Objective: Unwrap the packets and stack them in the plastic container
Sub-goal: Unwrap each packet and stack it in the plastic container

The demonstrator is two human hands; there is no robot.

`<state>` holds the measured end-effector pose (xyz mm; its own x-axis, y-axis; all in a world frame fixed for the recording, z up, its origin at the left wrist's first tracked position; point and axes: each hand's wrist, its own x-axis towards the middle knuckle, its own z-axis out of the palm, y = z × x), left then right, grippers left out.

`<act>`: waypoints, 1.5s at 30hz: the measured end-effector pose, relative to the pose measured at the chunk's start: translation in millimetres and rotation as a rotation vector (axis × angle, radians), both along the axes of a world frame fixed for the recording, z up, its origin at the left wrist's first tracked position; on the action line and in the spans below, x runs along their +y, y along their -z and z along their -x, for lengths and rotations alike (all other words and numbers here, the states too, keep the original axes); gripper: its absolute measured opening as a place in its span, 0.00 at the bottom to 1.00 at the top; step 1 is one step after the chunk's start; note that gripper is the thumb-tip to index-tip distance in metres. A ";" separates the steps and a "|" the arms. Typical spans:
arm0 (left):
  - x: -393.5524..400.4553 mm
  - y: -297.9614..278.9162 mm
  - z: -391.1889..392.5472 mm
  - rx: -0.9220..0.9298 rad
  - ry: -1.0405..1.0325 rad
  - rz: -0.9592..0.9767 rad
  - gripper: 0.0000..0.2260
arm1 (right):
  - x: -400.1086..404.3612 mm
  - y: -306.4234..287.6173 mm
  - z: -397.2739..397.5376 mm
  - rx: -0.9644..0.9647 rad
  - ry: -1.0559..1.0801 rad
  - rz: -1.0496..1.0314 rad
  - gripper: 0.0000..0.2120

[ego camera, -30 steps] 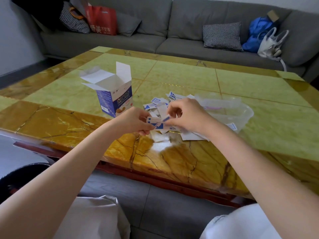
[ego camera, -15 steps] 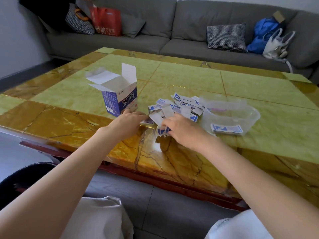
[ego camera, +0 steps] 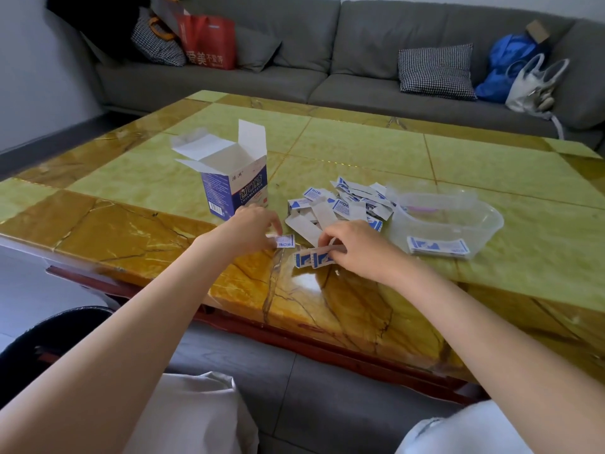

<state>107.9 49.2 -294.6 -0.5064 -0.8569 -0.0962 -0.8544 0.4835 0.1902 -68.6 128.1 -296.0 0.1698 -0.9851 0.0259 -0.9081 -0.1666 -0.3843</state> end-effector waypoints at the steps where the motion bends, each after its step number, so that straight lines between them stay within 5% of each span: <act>1: 1.7 -0.4 -1.2 -0.003 -0.003 -0.010 0.13 | -0.1 1.2 -0.9 0.000 0.000 -0.006 0.11; 18: 6.2 -2.0 -5.4 0.034 0.003 -0.078 0.16 | -23.5 5.7 -9.3 0.030 0.157 -0.006 0.10; 26: 1.8 -5.2 -8.1 0.120 0.040 -0.109 0.10 | -21.5 -9.8 -8.4 -0.193 0.165 0.009 0.04; 32: 0.2 -3.5 -3.8 0.047 0.079 -0.161 0.19 | -17.6 -7.5 -5.7 -0.230 0.178 -0.032 0.04; 41: -4.8 0.5 0.7 0.086 0.023 -0.049 0.08 | -15.3 -8.0 -3.4 -0.240 0.167 -0.040 0.03; 45: -2.4 -5.3 3.3 0.321 -0.025 -0.043 0.02 | -14.8 -13.7 -4.7 -0.380 0.175 -0.061 0.04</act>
